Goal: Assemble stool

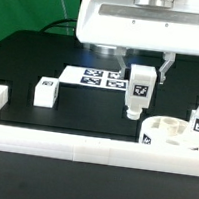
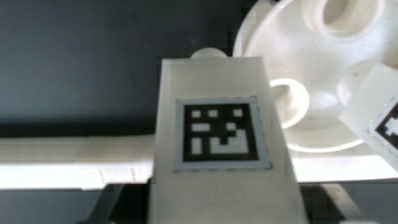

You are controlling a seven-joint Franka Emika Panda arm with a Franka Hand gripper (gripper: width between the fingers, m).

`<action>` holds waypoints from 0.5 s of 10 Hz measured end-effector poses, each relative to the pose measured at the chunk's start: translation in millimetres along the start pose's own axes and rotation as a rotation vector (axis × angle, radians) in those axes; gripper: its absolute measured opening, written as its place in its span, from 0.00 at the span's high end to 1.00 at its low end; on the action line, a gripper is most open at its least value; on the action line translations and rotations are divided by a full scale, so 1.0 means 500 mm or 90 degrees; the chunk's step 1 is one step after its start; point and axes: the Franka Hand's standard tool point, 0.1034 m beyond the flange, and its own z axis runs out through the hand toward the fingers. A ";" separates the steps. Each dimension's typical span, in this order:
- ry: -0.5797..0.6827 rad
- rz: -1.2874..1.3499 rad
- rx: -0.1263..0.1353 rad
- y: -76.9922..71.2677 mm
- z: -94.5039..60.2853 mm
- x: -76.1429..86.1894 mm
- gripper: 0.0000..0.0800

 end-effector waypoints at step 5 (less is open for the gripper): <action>-0.001 -0.015 0.002 -0.013 0.006 0.020 0.58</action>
Offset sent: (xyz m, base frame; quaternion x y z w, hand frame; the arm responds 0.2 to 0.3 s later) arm 0.0000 0.0000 0.0000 0.0000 0.0000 0.0000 1.0000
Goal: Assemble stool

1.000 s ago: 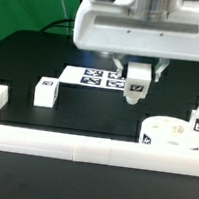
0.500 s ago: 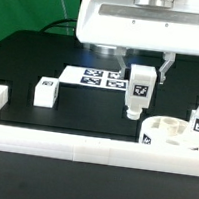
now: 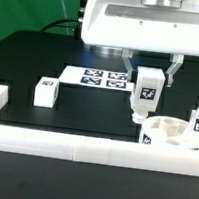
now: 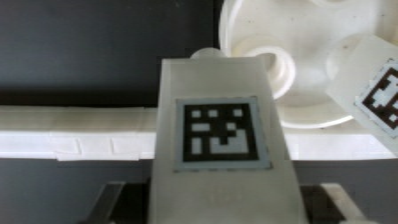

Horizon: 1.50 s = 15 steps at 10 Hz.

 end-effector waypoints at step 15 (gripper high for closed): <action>-0.001 -0.019 0.003 -0.051 0.061 -0.009 0.58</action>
Offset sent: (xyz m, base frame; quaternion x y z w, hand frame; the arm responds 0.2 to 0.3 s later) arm 0.0013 0.0081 -0.0007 -0.0023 0.0020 -0.0012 1.0000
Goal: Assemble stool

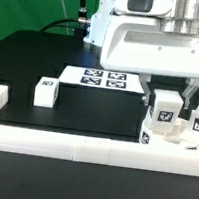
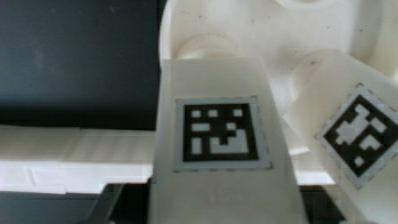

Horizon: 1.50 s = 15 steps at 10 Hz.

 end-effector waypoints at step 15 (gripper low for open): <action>0.016 0.002 0.000 0.022 -0.040 0.011 0.19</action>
Offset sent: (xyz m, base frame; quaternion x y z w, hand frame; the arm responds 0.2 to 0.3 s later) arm 0.0000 0.0000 0.0000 0.0000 0.0000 0.0000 1.0000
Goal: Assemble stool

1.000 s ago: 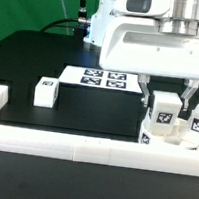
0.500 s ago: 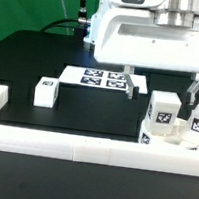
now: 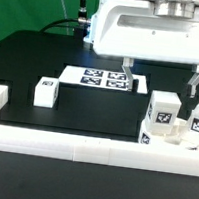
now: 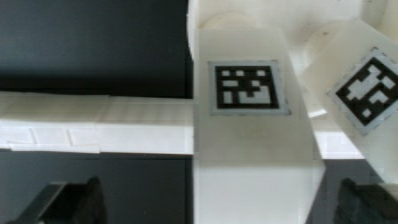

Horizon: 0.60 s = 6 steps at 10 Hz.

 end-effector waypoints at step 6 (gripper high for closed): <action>-0.142 -0.008 0.016 -0.014 0.015 -0.008 0.19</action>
Offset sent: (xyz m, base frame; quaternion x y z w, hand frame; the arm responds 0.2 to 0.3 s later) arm 0.0047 0.0114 0.0005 0.0105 -0.1242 -0.0013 0.9922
